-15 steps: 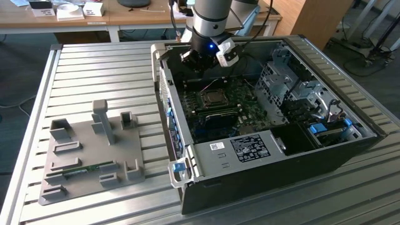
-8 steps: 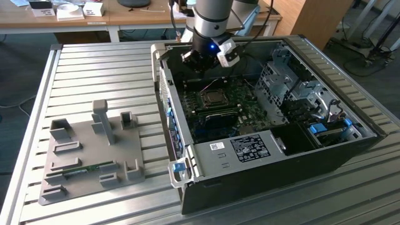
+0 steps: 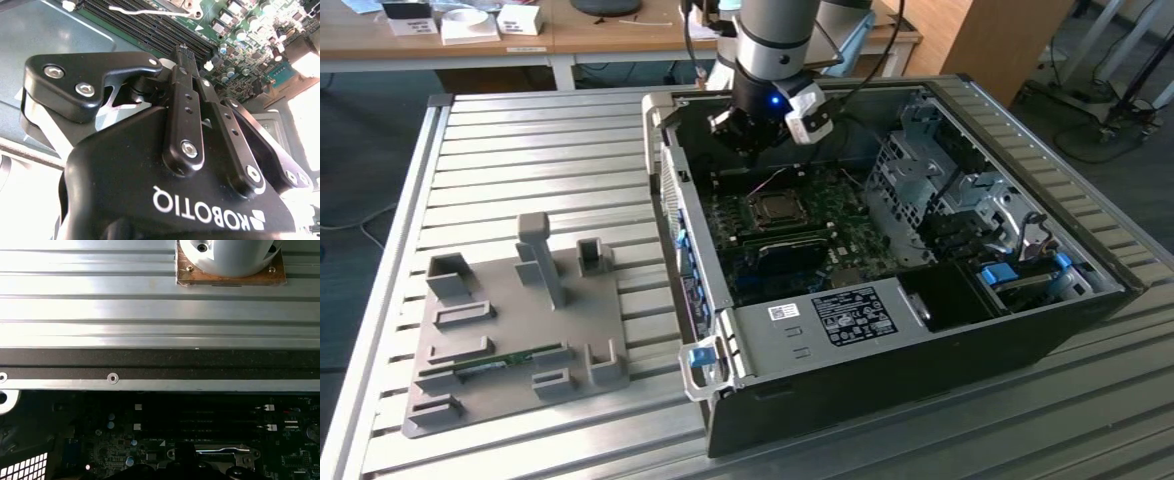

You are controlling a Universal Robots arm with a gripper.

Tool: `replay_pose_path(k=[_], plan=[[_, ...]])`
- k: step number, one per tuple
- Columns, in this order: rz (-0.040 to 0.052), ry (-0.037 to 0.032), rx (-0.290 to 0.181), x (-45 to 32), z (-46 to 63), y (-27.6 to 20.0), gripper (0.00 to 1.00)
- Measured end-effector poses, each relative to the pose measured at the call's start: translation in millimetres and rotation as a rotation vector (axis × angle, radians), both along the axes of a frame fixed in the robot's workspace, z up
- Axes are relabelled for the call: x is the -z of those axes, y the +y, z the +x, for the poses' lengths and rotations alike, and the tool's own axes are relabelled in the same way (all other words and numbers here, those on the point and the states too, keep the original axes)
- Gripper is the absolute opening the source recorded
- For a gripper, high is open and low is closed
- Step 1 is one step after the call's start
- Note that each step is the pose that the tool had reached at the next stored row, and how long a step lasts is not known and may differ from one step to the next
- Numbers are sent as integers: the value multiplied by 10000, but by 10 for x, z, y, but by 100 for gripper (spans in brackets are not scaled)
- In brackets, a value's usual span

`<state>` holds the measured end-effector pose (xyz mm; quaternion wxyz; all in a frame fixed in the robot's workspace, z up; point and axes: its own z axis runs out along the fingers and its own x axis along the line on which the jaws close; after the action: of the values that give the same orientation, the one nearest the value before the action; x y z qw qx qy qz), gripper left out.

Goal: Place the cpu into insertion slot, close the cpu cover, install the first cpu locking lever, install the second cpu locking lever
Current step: 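Install the first cpu locking lever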

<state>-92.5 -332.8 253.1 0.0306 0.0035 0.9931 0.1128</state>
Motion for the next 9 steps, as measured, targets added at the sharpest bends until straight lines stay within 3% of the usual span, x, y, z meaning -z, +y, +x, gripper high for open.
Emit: replay_pose_path(k=[9], plan=[[2,-1,0,18,27,1,11]])
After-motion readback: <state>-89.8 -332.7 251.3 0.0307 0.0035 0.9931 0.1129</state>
